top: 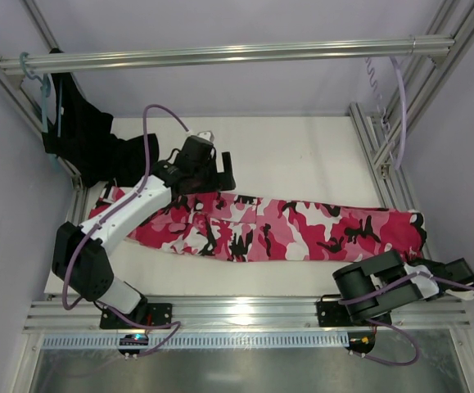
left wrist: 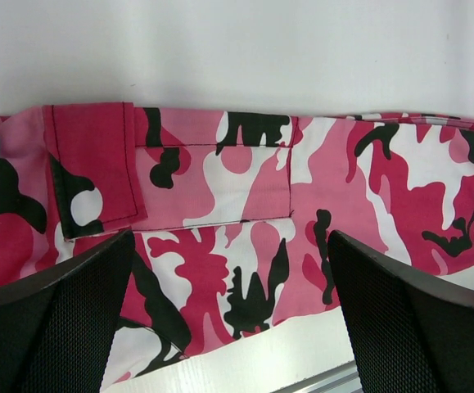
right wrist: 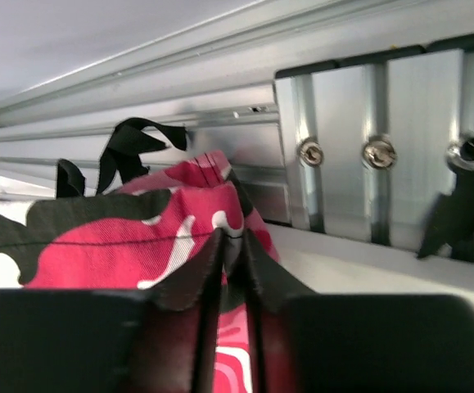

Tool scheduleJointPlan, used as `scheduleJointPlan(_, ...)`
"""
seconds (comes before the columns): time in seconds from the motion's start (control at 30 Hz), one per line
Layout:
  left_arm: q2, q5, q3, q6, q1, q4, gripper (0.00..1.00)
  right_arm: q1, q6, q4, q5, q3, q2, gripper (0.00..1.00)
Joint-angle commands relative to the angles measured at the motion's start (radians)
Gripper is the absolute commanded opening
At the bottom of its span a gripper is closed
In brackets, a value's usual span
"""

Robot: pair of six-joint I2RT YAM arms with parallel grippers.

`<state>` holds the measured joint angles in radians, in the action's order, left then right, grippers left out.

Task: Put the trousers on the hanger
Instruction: Fold the trousers

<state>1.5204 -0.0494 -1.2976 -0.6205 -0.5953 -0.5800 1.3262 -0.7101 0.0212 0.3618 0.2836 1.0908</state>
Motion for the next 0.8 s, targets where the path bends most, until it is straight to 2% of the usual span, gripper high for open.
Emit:
scheduleJointPlan(0.0, -0.035, -0.026, -0.022, 0.013, -0.003, -0.012, 0.99, 0.008, 0.03, 0.114, -0.059, 0.049, -0.063, 0.14)
scheduleJointPlan(0.07, -0.046, -0.029, -0.02, 0.016, -0.003, -0.014, 0.99, 0.008, 0.064, 0.214, -0.087, 0.104, -0.127, 0.04)
scheduleJointPlan(0.2, -0.069, -0.026, 0.006, 0.008, -0.003, 0.02, 0.99, -0.018, 0.078, 0.334, -0.073, 0.192, -0.252, 0.04)
scheduleJointPlan(0.23, -0.071, -0.032, 0.011, 0.008, -0.003, 0.026, 0.99, -0.05, 0.09, 0.364, -0.136, 0.216, -0.281, 0.04)
scheduleJointPlan(0.27, -0.072, -0.041, 0.012, 0.018, -0.003, 0.031, 1.0, -0.144, 0.101, 0.423, -0.186, 0.259, -0.301, 0.04)
scheduleJointPlan(0.33, -0.062, -0.073, 0.009, 0.028, 0.003, 0.023, 1.0, -0.234, 0.119, 0.456, -0.274, 0.276, -0.348, 0.04)
scheduleJointPlan(0.37, -0.057, -0.07, 0.001, 0.034, 0.008, 0.013, 1.0, -0.316, 0.121, 0.48, -0.315, 0.285, -0.406, 0.04)
scheduleJointPlan(0.47, -0.052, -0.075, -0.003, 0.056, 0.017, -0.001, 1.0, -0.412, 0.121, 0.514, -0.403, 0.278, -0.485, 0.04)
scheduleJointPlan(0.57, -0.072, -0.078, 0.01, 0.059, 0.022, -0.001, 1.0, -0.426, 0.133, 0.51, -0.44, 0.232, -0.485, 0.04)
scheduleJointPlan(0.6, -0.077, -0.073, 0.018, 0.058, 0.022, 0.0, 1.0, -0.426, 0.141, 0.499, -0.473, 0.223, -0.461, 0.07)
scheduleJointPlan(0.63, -0.081, -0.067, 0.024, 0.054, 0.022, 0.002, 1.0, -0.421, 0.136, 0.493, -0.495, 0.218, -0.445, 0.13)
scheduleJointPlan(0.77, -0.095, -0.059, 0.041, 0.061, 0.022, -0.001, 1.0, -0.397, 0.118, 0.454, -0.491, 0.232, -0.336, 0.14)
